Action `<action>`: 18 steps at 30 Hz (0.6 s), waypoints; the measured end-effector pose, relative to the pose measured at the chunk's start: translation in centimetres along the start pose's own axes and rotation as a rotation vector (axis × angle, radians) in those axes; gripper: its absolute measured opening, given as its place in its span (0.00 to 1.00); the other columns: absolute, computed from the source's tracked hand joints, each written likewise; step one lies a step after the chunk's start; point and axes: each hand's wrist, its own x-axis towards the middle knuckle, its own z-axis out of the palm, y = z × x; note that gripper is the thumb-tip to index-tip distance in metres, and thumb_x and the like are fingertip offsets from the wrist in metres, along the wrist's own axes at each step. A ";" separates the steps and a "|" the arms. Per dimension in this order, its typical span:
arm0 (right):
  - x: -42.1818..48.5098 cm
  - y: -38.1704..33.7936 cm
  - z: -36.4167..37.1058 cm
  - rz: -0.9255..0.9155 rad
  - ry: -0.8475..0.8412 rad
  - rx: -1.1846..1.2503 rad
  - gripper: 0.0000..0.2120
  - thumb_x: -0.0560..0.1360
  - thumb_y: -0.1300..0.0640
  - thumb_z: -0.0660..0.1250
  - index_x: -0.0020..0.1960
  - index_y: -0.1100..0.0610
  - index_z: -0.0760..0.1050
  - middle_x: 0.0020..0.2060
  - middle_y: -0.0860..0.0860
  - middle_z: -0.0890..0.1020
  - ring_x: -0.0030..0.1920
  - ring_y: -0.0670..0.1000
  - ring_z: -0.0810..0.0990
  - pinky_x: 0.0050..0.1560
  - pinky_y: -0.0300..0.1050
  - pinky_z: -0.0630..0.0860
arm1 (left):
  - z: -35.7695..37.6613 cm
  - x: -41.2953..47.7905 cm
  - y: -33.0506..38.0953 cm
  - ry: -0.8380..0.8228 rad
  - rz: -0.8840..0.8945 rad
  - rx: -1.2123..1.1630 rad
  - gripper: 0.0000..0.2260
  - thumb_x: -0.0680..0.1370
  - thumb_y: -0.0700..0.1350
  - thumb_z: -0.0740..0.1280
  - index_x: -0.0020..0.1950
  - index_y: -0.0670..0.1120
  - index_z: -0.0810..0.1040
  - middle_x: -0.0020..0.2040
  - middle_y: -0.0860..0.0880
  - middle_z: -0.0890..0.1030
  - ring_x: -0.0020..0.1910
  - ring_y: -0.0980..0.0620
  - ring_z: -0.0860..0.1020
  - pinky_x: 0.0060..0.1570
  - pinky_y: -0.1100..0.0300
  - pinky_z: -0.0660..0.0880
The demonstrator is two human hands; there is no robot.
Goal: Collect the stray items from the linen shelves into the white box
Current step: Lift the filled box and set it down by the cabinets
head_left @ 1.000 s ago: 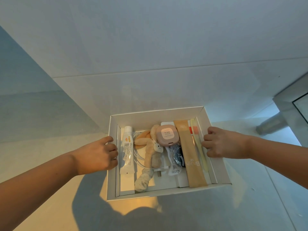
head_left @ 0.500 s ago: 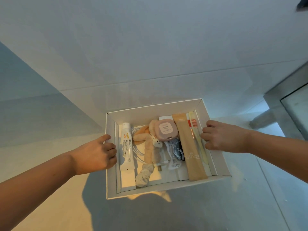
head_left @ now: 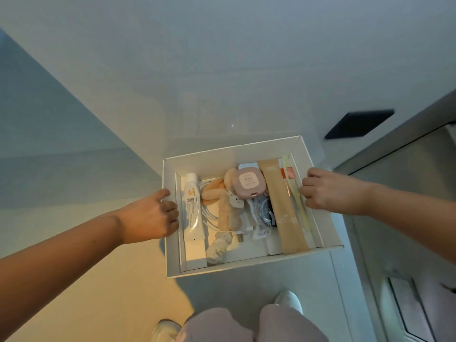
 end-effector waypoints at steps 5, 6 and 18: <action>-3.8 2.9 -9.8 -0.002 -0.001 -0.013 0.11 0.58 0.63 0.78 0.30 0.53 0.77 0.30 0.50 0.77 0.33 0.51 0.75 0.43 0.44 0.76 | -9.4 -4.6 -2.3 0.021 -0.008 0.013 0.09 0.58 0.42 0.79 0.34 0.48 0.81 0.33 0.50 0.81 0.36 0.50 0.81 0.46 0.52 0.78; -4.4 3.4 -11.7 -0.007 -0.003 -0.015 0.11 0.58 0.63 0.78 0.30 0.53 0.77 0.30 0.49 0.77 0.33 0.51 0.75 0.43 0.44 0.76 | -11.2 -5.5 -2.8 0.015 -0.009 0.014 0.10 0.58 0.42 0.79 0.34 0.48 0.80 0.33 0.50 0.81 0.36 0.50 0.81 0.46 0.52 0.78; -12.2 8.1 -29.9 -0.007 -0.028 -0.106 0.12 0.57 0.63 0.77 0.28 0.51 0.75 0.30 0.49 0.76 0.32 0.51 0.74 0.42 0.43 0.74 | -29.5 -14.1 -7.6 -0.024 0.009 0.073 0.09 0.62 0.43 0.77 0.35 0.48 0.78 0.32 0.50 0.79 0.34 0.51 0.79 0.44 0.55 0.78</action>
